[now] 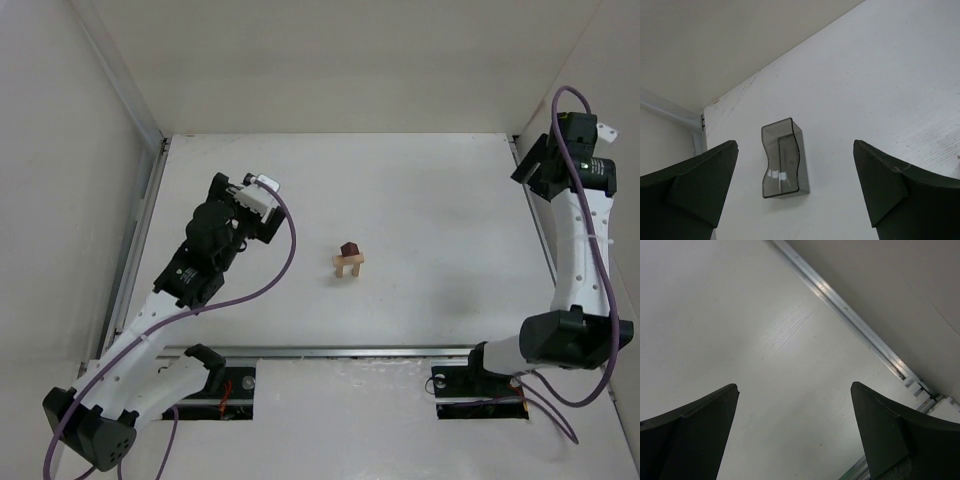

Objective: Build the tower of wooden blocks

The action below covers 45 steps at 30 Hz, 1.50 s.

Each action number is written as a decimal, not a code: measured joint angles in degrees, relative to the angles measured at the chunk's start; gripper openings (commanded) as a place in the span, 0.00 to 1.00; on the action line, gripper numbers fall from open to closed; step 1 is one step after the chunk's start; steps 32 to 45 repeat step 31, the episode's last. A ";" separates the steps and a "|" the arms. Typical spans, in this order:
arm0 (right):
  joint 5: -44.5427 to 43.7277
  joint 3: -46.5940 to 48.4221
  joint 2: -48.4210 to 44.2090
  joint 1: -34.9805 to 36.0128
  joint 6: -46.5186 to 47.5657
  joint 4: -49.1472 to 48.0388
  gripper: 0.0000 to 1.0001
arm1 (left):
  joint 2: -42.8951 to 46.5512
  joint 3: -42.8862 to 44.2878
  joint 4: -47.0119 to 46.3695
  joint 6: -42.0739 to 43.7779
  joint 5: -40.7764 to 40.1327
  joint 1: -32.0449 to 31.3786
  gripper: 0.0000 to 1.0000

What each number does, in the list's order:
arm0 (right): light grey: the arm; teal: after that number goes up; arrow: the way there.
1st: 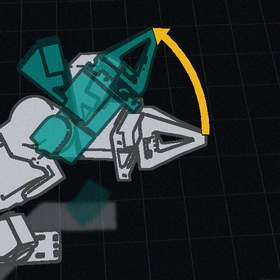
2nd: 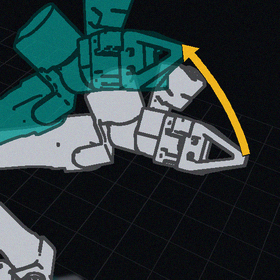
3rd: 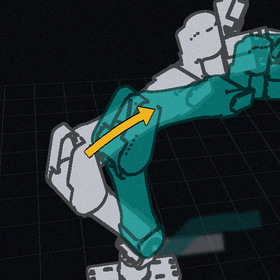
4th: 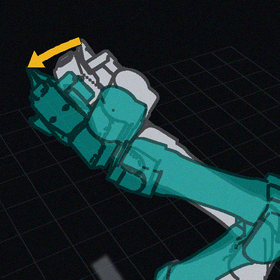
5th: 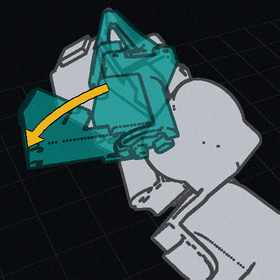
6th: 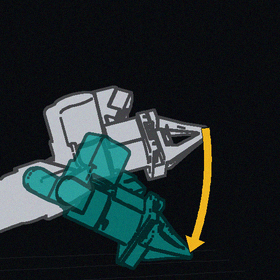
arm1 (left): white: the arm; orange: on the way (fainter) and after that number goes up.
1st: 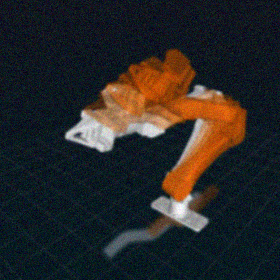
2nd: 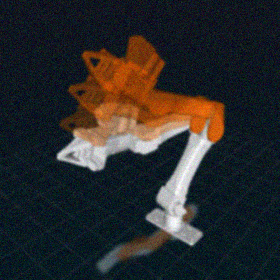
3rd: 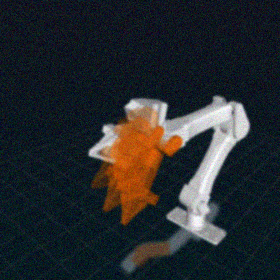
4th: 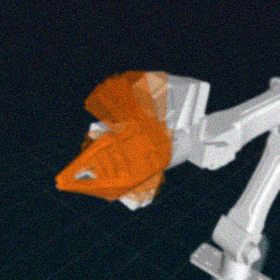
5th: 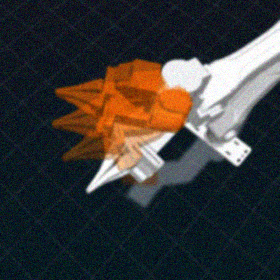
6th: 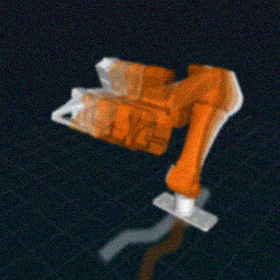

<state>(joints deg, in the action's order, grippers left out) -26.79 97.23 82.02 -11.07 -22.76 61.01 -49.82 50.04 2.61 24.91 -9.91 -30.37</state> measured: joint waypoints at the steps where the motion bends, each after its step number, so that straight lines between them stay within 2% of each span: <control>1: 1.25 -0.83 -0.98 -0.04 0.28 -0.20 1.00 | 0.07 -0.26 -0.02 -0.13 -0.04 0.13 1.00; 6: 5.77 -2.54 -5.03 1.07 1.20 -1.95 1.00 | 0.09 -0.83 0.00 -0.50 -0.02 0.13 1.00; 13: 7.80 -3.54 -6.80 1.03 1.62 -3.82 1.00 | 0.09 -0.83 -0.13 -0.85 0.39 0.13 1.00; 45: 8.24 -4.92 -8.94 1.03 2.75 -5.18 1.00 | 0.09 -0.85 -0.22 -1.66 1.36 0.13 1.00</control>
